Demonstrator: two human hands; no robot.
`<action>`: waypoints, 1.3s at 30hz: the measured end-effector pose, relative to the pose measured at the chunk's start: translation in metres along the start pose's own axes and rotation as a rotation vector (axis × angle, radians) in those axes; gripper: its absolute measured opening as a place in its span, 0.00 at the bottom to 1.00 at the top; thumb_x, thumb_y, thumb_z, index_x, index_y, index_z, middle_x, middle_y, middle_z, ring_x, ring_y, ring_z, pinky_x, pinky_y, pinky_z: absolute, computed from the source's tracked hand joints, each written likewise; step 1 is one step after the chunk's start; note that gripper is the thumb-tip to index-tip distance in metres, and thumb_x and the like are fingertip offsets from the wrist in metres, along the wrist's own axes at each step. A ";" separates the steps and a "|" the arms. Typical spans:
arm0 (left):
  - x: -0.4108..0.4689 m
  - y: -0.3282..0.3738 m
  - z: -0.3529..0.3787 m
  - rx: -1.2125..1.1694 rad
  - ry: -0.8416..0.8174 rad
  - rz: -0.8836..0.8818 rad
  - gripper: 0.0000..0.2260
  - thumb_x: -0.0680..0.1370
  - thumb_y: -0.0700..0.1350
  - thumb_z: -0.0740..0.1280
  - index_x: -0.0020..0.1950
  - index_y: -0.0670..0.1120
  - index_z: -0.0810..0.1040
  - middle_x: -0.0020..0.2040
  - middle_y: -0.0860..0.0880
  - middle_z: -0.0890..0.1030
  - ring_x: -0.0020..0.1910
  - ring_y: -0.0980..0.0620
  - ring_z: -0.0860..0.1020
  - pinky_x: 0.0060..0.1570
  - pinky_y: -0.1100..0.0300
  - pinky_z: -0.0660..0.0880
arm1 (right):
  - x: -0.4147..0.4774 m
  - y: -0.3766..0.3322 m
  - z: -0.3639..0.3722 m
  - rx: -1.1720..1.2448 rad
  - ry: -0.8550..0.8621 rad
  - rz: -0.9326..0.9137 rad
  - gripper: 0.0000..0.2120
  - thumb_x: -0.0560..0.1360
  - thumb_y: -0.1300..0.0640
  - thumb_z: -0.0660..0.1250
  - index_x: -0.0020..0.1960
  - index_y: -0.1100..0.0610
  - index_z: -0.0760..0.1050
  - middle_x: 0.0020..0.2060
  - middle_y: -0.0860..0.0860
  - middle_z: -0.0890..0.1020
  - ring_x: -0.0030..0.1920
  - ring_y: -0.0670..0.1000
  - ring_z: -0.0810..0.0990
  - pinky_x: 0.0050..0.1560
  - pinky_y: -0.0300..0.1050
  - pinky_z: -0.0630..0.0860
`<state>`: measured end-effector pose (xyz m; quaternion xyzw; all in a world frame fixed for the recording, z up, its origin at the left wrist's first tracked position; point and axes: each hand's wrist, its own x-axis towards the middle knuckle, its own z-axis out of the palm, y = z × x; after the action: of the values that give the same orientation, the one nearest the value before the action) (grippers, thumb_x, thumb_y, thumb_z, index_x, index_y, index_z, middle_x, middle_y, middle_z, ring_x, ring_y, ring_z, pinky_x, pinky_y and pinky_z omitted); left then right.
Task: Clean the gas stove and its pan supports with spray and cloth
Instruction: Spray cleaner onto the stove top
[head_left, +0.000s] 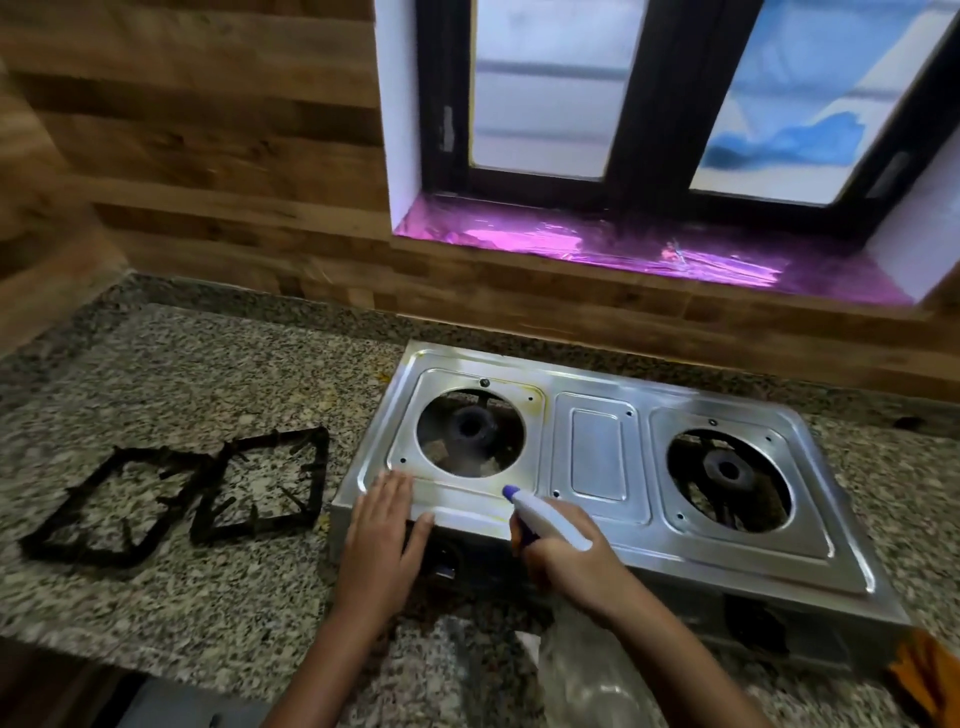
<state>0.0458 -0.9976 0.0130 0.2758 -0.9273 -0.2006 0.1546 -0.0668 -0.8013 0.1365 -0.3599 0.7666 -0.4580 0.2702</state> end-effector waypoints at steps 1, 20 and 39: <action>0.000 -0.004 -0.002 0.023 0.017 -0.040 0.34 0.79 0.65 0.44 0.79 0.46 0.59 0.79 0.49 0.57 0.78 0.54 0.51 0.77 0.55 0.48 | 0.002 0.000 0.008 -0.030 -0.014 -0.012 0.06 0.63 0.65 0.59 0.31 0.57 0.65 0.27 0.52 0.67 0.30 0.50 0.67 0.35 0.47 0.65; 0.005 0.000 -0.015 0.096 -0.010 -0.136 0.39 0.75 0.67 0.39 0.80 0.46 0.52 0.80 0.48 0.50 0.79 0.52 0.45 0.76 0.56 0.40 | 0.032 -0.009 0.003 0.180 0.233 0.193 0.10 0.67 0.70 0.57 0.30 0.59 0.65 0.26 0.52 0.67 0.29 0.52 0.65 0.27 0.40 0.67; 0.022 0.082 0.035 0.109 -0.090 0.149 0.34 0.78 0.61 0.42 0.80 0.45 0.53 0.80 0.49 0.51 0.79 0.52 0.43 0.75 0.53 0.39 | -0.044 0.076 -0.080 0.099 0.631 0.382 0.05 0.59 0.62 0.57 0.29 0.53 0.69 0.25 0.46 0.67 0.29 0.49 0.65 0.30 0.39 0.61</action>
<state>-0.0229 -0.9369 0.0239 0.2049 -0.9607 -0.1501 0.1122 -0.1234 -0.7008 0.1069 -0.0382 0.8424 -0.5243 0.1183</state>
